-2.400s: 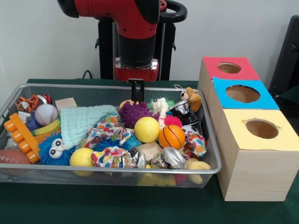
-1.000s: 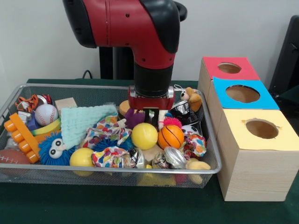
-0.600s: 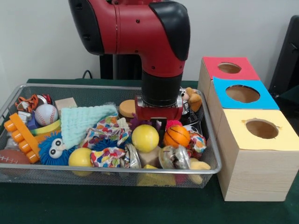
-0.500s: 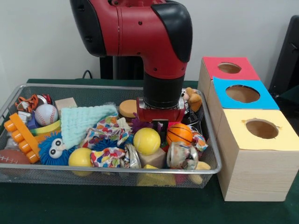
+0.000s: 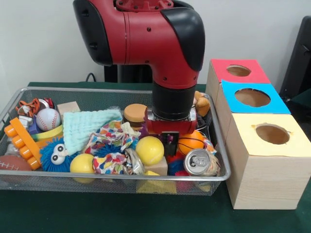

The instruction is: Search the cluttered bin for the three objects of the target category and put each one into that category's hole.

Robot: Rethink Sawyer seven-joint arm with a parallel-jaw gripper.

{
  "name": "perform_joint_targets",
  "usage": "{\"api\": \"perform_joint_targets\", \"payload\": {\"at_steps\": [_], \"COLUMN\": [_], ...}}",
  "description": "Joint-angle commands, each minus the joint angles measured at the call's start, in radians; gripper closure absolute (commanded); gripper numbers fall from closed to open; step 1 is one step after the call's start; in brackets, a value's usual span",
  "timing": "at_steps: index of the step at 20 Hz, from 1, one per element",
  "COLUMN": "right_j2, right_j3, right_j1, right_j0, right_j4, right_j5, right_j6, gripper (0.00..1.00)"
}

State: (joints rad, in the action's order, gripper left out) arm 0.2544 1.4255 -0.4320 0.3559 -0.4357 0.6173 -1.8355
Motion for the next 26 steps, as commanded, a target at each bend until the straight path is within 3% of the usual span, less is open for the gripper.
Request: {"api": "perform_joint_targets", "payload": {"at_steps": [1, 17, 26], "right_j2": [0.089, 0.129, 0.143], "right_j3": [-0.118, -0.133, -0.097], "right_j1": [0.088, 0.070, 0.068], "right_j0": [0.036, 0.121, 0.155], "right_j4": [-0.011, -0.069, -0.117], "right_j5": [-0.016, 0.022, -0.024], "right_j6": [0.084, 0.219, 0.222], "gripper": [1.00, 1.00, 1.00]}}
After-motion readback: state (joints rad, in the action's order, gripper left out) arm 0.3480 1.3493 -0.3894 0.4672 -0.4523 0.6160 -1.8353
